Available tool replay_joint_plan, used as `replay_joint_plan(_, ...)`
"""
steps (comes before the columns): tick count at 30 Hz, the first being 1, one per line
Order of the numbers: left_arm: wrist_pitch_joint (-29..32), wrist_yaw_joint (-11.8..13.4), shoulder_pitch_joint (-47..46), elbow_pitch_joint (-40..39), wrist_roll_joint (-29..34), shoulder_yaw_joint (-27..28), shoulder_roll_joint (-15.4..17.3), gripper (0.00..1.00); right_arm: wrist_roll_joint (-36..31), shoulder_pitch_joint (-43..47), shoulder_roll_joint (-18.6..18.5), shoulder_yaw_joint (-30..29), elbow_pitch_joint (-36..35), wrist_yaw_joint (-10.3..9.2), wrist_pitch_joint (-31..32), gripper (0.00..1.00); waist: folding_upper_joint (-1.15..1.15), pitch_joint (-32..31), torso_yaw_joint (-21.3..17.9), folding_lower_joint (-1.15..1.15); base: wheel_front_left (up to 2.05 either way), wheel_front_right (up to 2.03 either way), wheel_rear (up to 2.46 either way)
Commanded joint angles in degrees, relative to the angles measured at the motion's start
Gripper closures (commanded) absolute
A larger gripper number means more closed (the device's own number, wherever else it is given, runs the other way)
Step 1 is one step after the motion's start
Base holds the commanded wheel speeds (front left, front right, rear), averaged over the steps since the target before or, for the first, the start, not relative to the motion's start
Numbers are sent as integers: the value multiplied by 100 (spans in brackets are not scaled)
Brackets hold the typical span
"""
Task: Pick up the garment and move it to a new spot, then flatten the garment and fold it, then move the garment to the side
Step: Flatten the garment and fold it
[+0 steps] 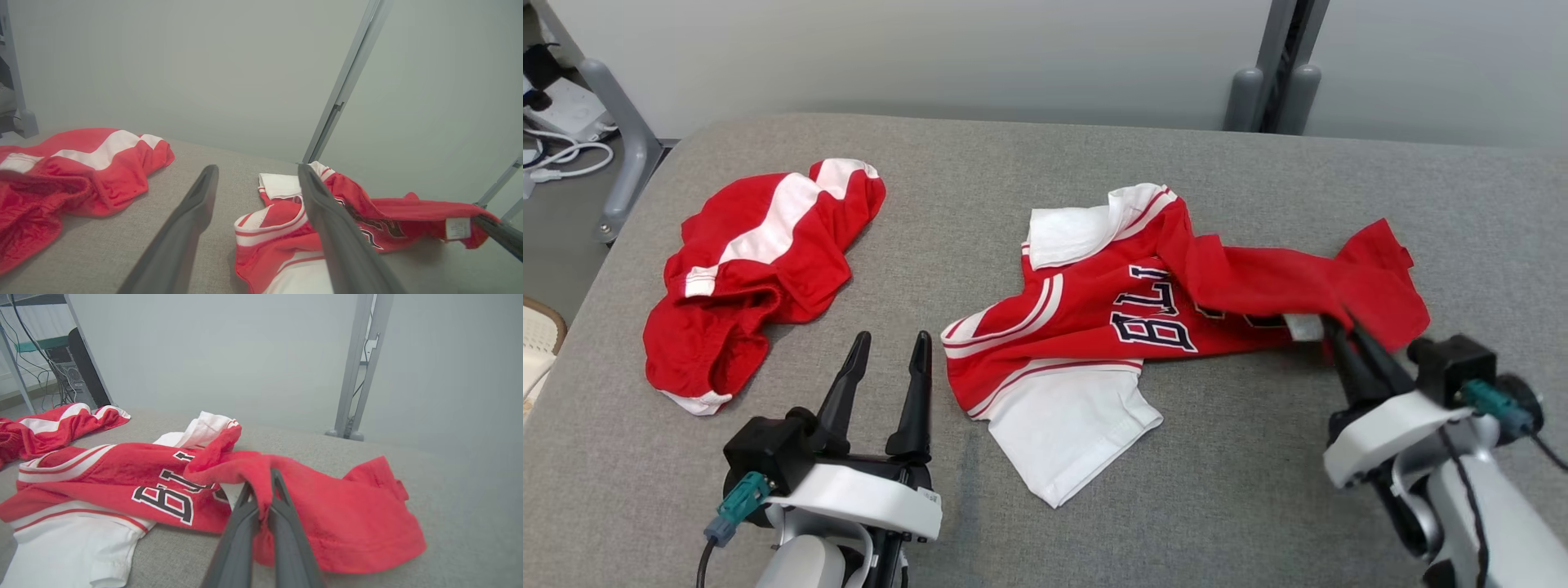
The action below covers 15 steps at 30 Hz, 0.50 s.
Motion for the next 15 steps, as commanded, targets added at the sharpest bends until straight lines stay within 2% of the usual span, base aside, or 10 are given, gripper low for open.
replay_joint_plan(1, -7, 3, -58, -20, -61, -49, 20, 0, -61, -284, -288, 27, -330, -1, 208, 100, 0, 21, -13, 0, 0, 0, 0)
replay_joint_plan(6, -7, -22, -237, -95, -170, -335, 20, 0, -110, -1152, -1013, 146, -803, -1, 903, 100, 0, 276, 254, 0, 0, 0, 0)
replay_joint_plan(7, -7, -22, -237, -95, -170, -335, 20, 0, -110, -1152, -1013, 146, -803, -1, 903, 100, 0, 276, 254, 0, 0, 0, 0)
replay_joint_plan(9, -7, -47, -312, -145, -235, -442, 26, 0, -148, -1631, -1387, 213, -810, -2, 1159, 100, 0, 417, 423, 0, 0, 0, 0)
replay_joint_plan(15, -7, -130, -491, -259, -337, -701, 21, 0, -18, -3064, -2144, 323, -94, -2, 1593, 100, 0, 711, 1087, 0, 0, 0, 0)
